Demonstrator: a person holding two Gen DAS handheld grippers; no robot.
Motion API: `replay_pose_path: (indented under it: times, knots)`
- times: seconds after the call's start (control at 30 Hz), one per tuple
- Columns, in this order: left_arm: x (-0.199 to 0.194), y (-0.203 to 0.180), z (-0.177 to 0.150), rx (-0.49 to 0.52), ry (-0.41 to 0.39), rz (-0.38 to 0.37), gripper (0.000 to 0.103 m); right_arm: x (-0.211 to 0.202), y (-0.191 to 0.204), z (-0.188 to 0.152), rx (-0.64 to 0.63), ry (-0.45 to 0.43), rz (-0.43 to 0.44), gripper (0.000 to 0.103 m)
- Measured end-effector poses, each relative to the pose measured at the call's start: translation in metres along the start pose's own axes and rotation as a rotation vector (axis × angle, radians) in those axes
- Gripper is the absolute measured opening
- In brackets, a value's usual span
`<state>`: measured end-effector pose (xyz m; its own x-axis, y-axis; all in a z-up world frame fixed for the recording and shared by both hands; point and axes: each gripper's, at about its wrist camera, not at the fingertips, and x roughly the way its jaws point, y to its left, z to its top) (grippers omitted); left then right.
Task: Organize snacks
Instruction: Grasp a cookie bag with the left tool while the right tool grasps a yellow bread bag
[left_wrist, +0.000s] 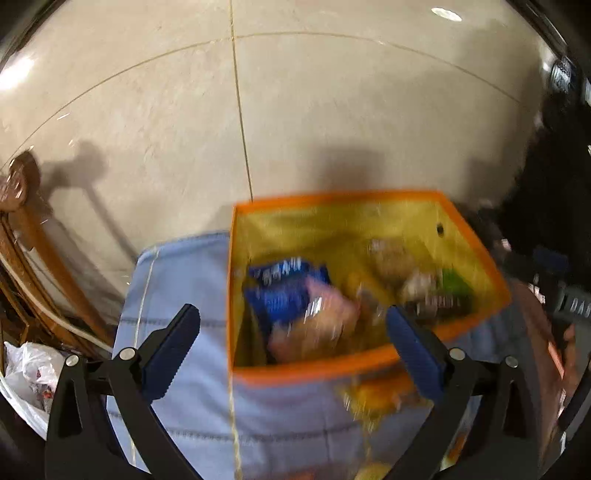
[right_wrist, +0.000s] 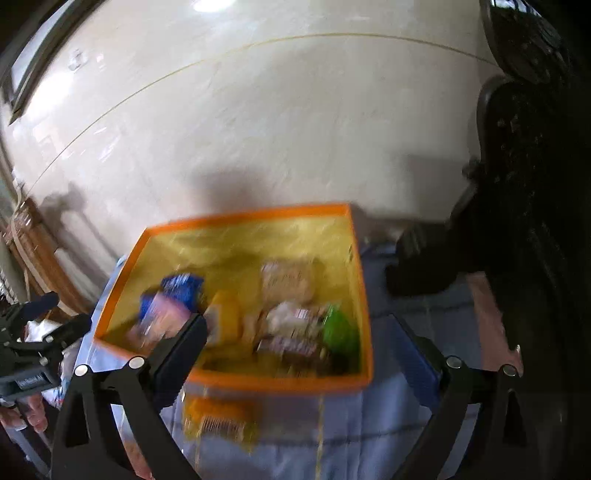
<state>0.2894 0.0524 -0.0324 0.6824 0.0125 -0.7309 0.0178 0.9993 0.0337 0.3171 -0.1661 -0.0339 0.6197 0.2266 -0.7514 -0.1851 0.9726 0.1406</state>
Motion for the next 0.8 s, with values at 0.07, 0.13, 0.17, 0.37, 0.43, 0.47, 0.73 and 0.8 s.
replay_pose_path:
  times: [0.07,0.13,0.17,0.37,0.43,0.47,0.73,0.8]
  knots:
    - [-0.012,-0.003,-0.039,0.071,-0.004,0.002,0.099,-0.005,0.014,-0.025,-0.06,0.022,0.035,0.099]
    - [-0.02,-0.003,-0.074,0.132,0.003,0.01,0.099,-0.003,0.031,-0.05,-0.143,0.057,0.059,0.099]
    - [-0.022,-0.001,-0.091,0.155,0.017,-0.003,0.099,0.002,0.043,-0.067,-0.207,0.076,0.072,0.099]
    - [-0.005,0.007,-0.174,0.368,0.115,-0.011,0.099,0.049,0.081,-0.115,-0.408,0.152,0.079,0.099]
    - [0.002,0.006,-0.189,0.443,0.129,-0.055,0.099,0.062,0.084,-0.119,-0.416,0.154,0.083,0.099]
    - [0.004,0.006,-0.194,0.471,0.126,-0.08,0.099,0.067,0.086,-0.12,-0.42,0.152,0.093,0.099]
    - [0.037,0.02,-0.192,0.484,0.153,-0.343,0.099,0.102,0.099,-0.128,-0.468,0.185,0.069,0.099]
    - [0.045,0.023,-0.194,0.462,0.154,-0.375,0.099,0.107,0.102,-0.129,-0.463,0.202,0.069,0.099]
